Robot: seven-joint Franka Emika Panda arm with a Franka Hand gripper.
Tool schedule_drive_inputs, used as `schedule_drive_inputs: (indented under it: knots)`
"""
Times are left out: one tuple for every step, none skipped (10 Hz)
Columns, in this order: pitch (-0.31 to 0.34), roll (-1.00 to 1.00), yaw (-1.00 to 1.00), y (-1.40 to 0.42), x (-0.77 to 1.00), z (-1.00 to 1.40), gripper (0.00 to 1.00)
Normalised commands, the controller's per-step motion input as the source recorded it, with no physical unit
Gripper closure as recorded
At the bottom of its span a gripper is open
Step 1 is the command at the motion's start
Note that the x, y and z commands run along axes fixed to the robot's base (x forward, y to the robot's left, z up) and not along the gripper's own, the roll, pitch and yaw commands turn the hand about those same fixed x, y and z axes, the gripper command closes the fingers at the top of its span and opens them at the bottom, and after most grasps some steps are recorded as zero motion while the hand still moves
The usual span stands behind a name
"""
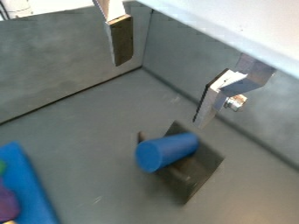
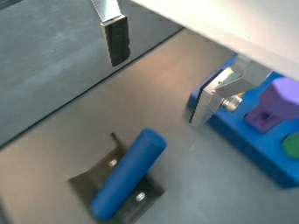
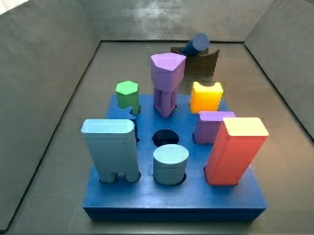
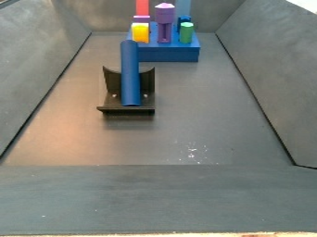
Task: Pick up the round object. Move up. Place the round object on the fixture. Regrasp the round object. Move to above the board. Insert the round object.
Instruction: Regrasp the round object.
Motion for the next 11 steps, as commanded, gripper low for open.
schedule_drive_inputs:
  knots:
    - [0.026, 1.00, 0.02, -0.02, 0.01, 0.00, 0.00]
    - [0.031, 1.00, 0.02, -0.02, 0.02, 0.00, 0.00]
    - [0.043, 1.00, 0.02, -0.02, 0.04, 0.00, 0.00]
    - [0.055, 1.00, 0.03, -0.03, 0.05, 0.00, 0.00]
    - [0.070, 1.00, 0.03, -0.03, 0.06, -0.01, 0.00]
    - [0.094, 1.00, 0.04, -0.04, 0.08, 0.00, 0.00]
    - [0.115, 1.00, 0.06, -0.04, 0.08, 0.00, 0.00]
    - [0.140, 1.00, 0.07, -0.04, 0.09, 0.00, 0.00]
    - [0.179, 1.00, 0.10, -0.05, 0.10, -0.01, 0.00]
    - [0.211, 1.00, 0.14, -0.05, 0.10, -0.01, 0.00]
    - [0.210, 0.89, 0.16, -0.05, 0.11, -0.01, 0.00]
